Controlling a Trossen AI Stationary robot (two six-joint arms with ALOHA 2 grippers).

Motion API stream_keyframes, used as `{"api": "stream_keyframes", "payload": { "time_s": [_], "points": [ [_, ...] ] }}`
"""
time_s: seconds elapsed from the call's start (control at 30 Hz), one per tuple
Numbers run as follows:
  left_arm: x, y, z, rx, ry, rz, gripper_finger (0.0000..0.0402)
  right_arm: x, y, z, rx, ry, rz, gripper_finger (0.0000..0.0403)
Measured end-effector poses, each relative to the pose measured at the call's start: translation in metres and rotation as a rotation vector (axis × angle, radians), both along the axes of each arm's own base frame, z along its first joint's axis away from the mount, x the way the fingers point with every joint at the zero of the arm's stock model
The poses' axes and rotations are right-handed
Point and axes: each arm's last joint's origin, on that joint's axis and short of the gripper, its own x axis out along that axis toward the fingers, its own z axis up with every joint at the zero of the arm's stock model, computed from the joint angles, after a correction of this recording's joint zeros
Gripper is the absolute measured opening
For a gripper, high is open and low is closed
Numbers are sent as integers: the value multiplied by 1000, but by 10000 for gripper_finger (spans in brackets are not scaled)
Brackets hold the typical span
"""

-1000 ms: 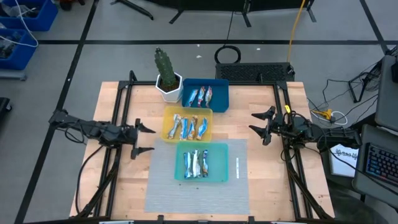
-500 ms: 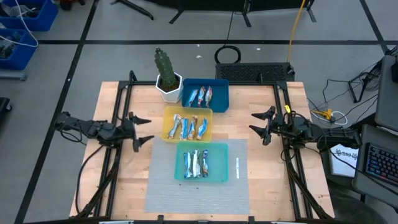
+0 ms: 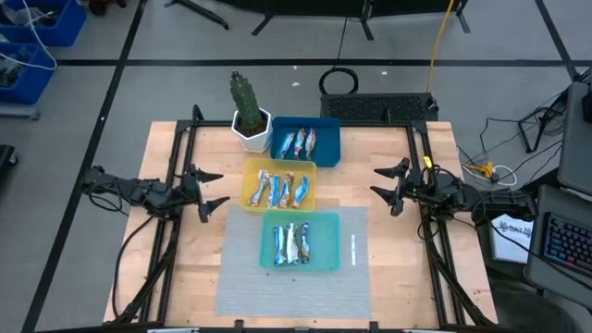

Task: Pick and place Granola Bars by type
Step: Return to Home Position

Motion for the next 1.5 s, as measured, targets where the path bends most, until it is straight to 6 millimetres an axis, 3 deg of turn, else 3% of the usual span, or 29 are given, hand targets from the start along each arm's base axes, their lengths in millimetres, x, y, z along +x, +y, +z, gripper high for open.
{"api": "stream_keyframes", "payload": {
  "time_s": [1.5],
  "points": [
    [0,0,-1,3,5,-1,370,0,0,0,0,0,0,279]
  ]
}}
